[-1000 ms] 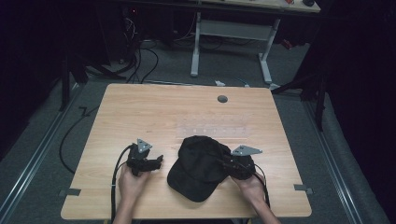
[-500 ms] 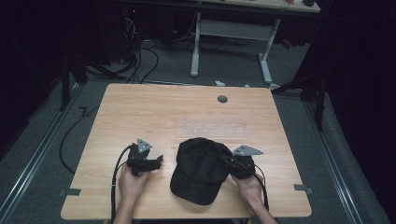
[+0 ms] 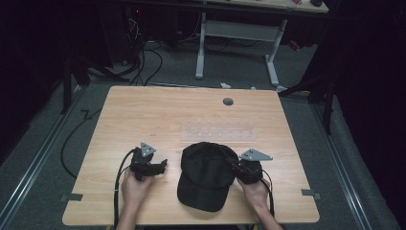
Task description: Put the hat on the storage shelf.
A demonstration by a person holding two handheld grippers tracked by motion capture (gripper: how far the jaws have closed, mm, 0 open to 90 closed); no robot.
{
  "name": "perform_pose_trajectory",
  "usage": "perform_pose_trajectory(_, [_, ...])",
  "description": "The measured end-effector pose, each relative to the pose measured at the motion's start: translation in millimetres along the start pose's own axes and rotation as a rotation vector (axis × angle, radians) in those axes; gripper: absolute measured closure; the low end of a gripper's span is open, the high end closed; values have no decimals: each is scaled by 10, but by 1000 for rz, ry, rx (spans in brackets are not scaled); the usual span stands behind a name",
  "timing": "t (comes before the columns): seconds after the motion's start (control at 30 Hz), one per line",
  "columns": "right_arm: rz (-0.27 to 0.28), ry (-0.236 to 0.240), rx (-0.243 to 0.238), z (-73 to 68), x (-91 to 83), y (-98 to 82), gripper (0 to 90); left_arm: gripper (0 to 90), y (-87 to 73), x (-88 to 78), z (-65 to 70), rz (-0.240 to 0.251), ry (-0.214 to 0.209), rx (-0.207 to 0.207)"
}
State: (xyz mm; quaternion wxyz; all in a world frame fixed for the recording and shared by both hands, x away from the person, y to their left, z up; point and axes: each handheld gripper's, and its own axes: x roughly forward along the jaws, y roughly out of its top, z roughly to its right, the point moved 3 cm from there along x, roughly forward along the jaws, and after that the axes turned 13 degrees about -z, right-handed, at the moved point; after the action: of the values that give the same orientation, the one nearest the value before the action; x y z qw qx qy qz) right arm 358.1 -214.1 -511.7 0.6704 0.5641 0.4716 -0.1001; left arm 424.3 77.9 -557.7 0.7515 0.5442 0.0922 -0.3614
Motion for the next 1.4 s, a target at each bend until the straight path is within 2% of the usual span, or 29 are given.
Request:
perform_pose_trajectory(0.2, [10, 19, -17, 1, -49, 28, 874, 237, 0, 0, 0, 0, 0, 0])
perform_pose_trajectory(0.4, [-21, 84, 0, 39, -99, 84, 875, 237, 0, 0, 0, 0, 0, 0])
perform_pose_trajectory(0.53, [-25, 106, 9, 79, -149, 128, 875, 237, 1, 0, 0, 0, 0, -1])
perform_pose_trajectory(0.67, [-13, 105, 5, 104, -188, 155, 875, 237, 1, -1, 0, -1, -1, -1])
perform_pose_trajectory(0.83, [22, 103, -38, 121, -279, 198, 876, 251, 4, -5, -5, 0, -2, -4])
perform_pose_trajectory(1.4, [83, 102, -104, 188, -528, 347, 877, 232, 2, 4, 6, -1, -2, -6])
